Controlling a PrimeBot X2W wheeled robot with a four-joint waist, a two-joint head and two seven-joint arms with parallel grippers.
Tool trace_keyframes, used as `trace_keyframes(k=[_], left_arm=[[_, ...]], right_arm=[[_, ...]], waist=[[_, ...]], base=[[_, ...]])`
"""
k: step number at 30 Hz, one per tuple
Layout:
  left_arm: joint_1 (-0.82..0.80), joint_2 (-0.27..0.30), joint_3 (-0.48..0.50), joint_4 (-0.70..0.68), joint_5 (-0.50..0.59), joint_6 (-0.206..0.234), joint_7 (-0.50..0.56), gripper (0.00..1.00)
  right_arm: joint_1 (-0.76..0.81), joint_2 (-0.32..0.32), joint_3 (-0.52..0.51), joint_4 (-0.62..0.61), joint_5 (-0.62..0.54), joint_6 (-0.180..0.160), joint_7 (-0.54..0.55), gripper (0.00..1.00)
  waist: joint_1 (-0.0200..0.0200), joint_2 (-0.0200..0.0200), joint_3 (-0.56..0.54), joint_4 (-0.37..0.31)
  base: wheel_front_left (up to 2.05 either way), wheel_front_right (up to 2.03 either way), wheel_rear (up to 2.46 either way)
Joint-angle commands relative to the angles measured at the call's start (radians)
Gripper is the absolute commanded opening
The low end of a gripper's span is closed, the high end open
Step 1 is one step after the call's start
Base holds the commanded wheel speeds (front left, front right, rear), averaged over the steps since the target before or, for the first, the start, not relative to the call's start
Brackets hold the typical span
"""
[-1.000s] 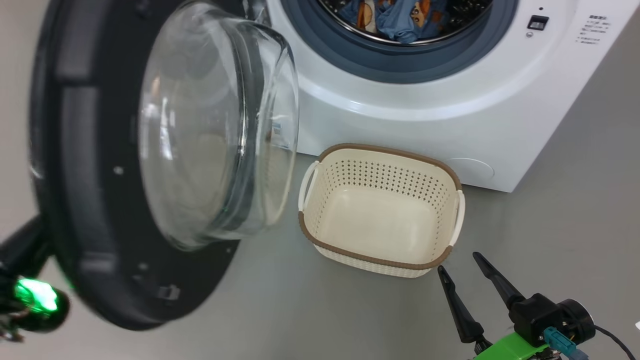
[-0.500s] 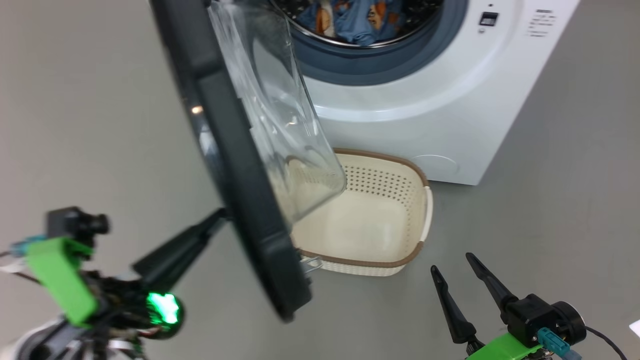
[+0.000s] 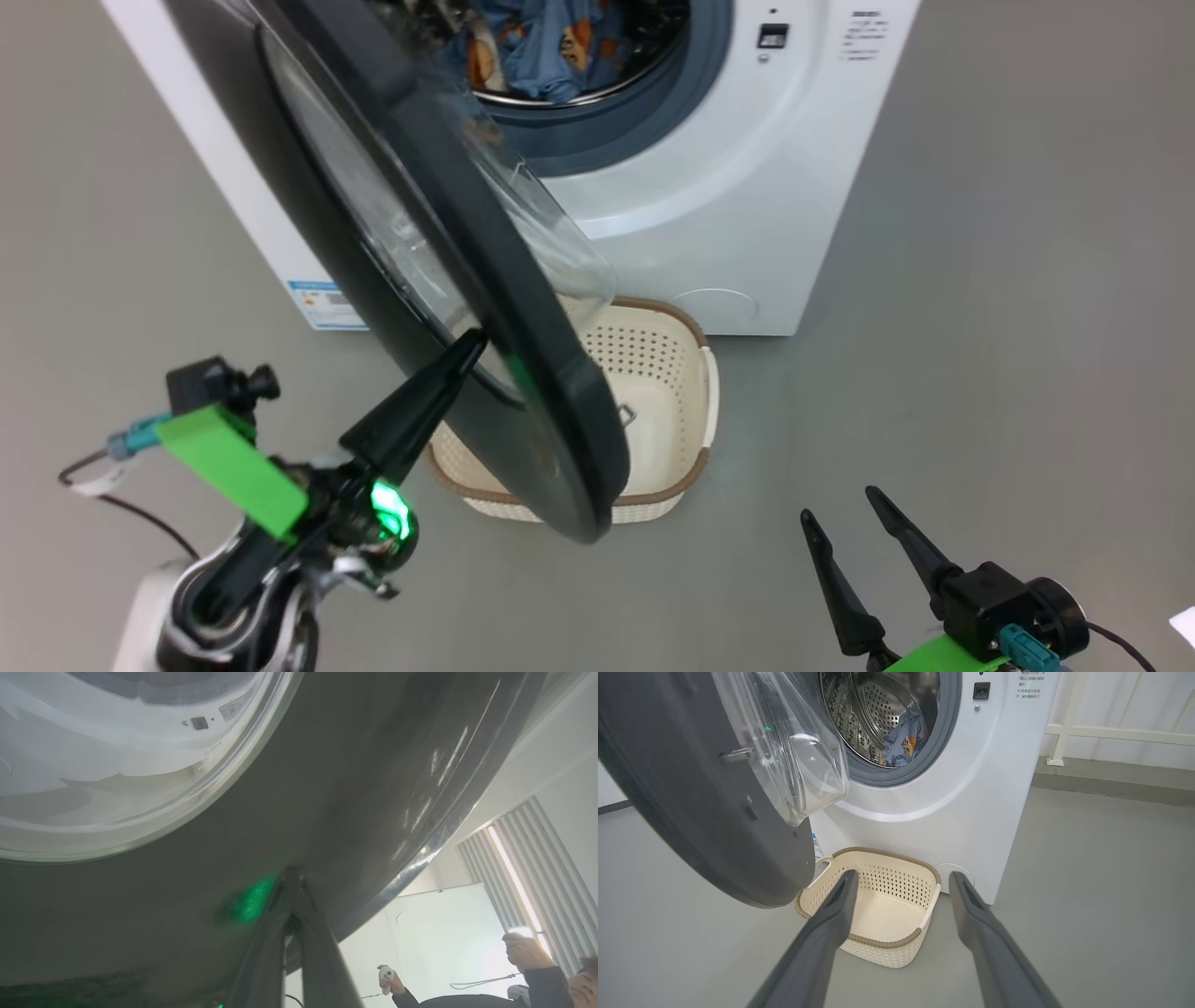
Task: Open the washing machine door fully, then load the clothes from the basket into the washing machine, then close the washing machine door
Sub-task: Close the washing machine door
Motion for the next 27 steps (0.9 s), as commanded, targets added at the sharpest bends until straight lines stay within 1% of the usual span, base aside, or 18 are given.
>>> trace_keyframes(k=[1, 7, 8, 11, 18, 27], left_arm=[[-0.061, 0.01, 0.006, -0.003, 0.023, -0.02, -0.021, 0.0], [-0.156, 0.01, -0.062, 0.087, 0.039, -0.05, -0.108, 0.0], [-0.189, 0.01, -0.085, 0.124, 0.048, -0.059, -0.132, 0.0], [-0.235, 0.01, -0.114, 0.183, 0.07, -0.069, -0.156, 0.0], [-0.316, 0.01, -0.13, 0.286, 0.085, -0.082, -0.203, 0.0], [-0.383, 0.01, -0.121, 0.387, 0.08, -0.088, -0.245, 0.0]], right_arm=[[0.0, 0.005, 0.03, -0.022, 0.012, 0.003, -0.012, 1.0], [-0.004, 0.005, 0.038, -0.021, 0.015, 0.003, -0.012, 1.0], [-0.007, 0.005, 0.044, -0.02, 0.018, 0.003, -0.012, 1.0], [-0.015, 0.005, 0.06, -0.016, 0.024, 0.003, -0.012, 1.0], [-0.024, 0.006, 0.073, -0.018, 0.034, 0.003, -0.012, 1.0], [-0.018, 0.006, 0.081, -0.017, 0.043, 0.003, -0.012, 1.0]], waist=[[0.0, -0.0001, -0.007, -0.03], [0.0, -0.0001, -0.01, -0.057], [0.0, -0.0001, -0.011, -0.067], [0.0, -0.0001, -0.012, -0.088], [0.0, -0.0001, -0.016, -0.128], [0.0, -0.0001, -0.031, -0.186]], base=[[0.0, 0.0, 0.0], [0.0, 0.0, 0.0], [0.0, 0.0, 0.0], [0.0, 0.0, 0.0], [0.0, 0.0, 0.0], [0.0, 0.0, 0.0]])
